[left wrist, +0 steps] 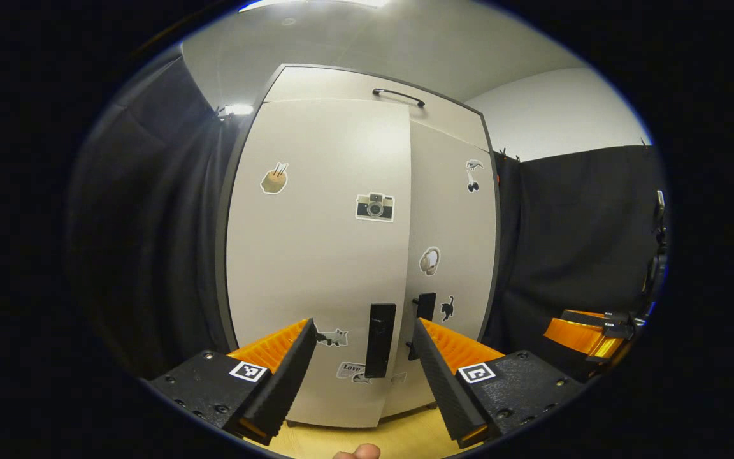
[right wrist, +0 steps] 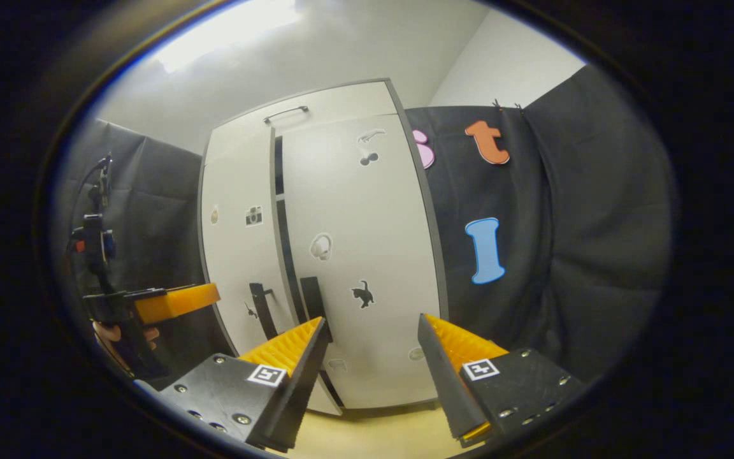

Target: Grab one shoe with the right hand and put it into the shoe cabinet, grab the other shoe with the left hand and put it into the shoe cabinet; then close the right door with the right hand and the left door with the left hand.

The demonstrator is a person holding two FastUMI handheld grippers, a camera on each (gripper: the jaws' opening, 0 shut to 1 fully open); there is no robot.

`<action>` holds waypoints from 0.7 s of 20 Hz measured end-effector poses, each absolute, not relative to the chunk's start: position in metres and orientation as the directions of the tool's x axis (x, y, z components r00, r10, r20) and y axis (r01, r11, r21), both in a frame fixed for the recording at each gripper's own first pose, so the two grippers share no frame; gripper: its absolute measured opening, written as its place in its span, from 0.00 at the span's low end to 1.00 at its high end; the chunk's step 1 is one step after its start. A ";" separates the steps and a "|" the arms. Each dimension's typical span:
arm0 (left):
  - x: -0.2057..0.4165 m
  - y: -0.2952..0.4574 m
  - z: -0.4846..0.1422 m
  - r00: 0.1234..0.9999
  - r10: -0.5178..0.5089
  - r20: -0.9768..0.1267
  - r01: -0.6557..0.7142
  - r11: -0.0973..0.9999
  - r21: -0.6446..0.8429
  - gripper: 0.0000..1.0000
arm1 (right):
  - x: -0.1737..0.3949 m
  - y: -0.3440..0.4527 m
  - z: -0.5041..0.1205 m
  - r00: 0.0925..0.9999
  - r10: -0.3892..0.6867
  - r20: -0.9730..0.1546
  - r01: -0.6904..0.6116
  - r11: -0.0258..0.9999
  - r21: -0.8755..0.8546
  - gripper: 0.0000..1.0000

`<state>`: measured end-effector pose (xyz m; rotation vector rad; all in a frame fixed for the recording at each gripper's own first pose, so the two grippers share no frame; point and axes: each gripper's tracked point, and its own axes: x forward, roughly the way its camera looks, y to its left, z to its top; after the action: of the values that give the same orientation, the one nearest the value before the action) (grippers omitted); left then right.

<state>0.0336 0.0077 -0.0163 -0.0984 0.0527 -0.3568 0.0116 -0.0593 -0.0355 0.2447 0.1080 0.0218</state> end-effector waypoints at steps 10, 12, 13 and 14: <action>0.033 0.012 -0.020 0.939 -0.341 -0.048 0.335 0.936 -0.107 0.93 | 0.013 -0.058 -0.036 0.994 0.041 -0.102 -0.016 0.971 0.239 0.86; 0.033 0.012 -0.020 0.939 -0.340 -0.049 0.334 0.936 -0.110 0.93 | 0.013 -0.058 -0.035 0.994 0.040 -0.099 -0.016 0.972 0.236 0.86; 0.033 0.013 -0.020 0.939 -0.339 -0.049 0.332 0.936 -0.112 0.93 | 0.012 -0.058 -0.035 0.994 0.040 -0.097 -0.016 0.972 0.235 0.86; 0.032 0.012 -0.020 0.939 -0.341 -0.048 0.334 0.936 -0.113 0.93 | 0.012 -0.058 -0.034 0.995 0.040 -0.096 -0.016 0.972 0.235 0.86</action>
<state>0.0322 0.0122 -0.0199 -0.1042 0.0671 -0.3448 0.0118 -0.0581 -0.0339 0.2360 0.1001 0.0281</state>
